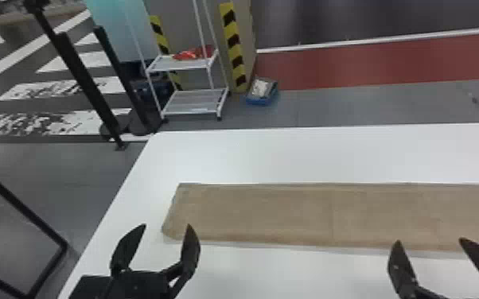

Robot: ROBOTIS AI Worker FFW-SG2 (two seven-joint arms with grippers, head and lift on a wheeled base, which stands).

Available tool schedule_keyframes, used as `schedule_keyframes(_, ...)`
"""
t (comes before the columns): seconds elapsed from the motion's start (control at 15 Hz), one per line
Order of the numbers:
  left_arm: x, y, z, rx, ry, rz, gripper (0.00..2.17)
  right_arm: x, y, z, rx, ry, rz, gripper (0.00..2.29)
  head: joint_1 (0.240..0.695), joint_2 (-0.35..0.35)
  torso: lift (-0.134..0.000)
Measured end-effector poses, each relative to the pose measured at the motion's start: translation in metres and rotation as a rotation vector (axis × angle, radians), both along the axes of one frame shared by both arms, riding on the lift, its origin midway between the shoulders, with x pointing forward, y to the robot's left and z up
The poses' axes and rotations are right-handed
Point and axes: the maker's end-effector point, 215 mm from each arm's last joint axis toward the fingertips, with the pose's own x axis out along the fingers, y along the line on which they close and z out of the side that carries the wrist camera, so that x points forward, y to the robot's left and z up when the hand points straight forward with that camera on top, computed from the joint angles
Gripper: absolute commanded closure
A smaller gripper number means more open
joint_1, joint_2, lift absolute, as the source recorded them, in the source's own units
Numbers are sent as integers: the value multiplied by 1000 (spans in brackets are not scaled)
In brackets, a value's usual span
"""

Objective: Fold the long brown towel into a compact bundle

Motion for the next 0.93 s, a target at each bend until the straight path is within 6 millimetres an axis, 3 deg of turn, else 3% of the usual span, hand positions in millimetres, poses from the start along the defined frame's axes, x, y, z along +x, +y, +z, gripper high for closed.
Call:
schedule_keyframes(0.2, 9, 0, 2, -4, 7, -5, 93, -1, 0, -4, -3, 13, 0, 90, 695, 282, -119)
schedule_keyframes(0.53, 49, 12, -19, -11, 152, -16, 103, -2, 0, -9, -11, 29, 4, 90, 695, 280, -119)
schedule_keyframes(0.93, 89, 63, -50, -36, 347, 35, 134, 4, 13, -15, -21, 46, 38, 90, 695, 336, -119)
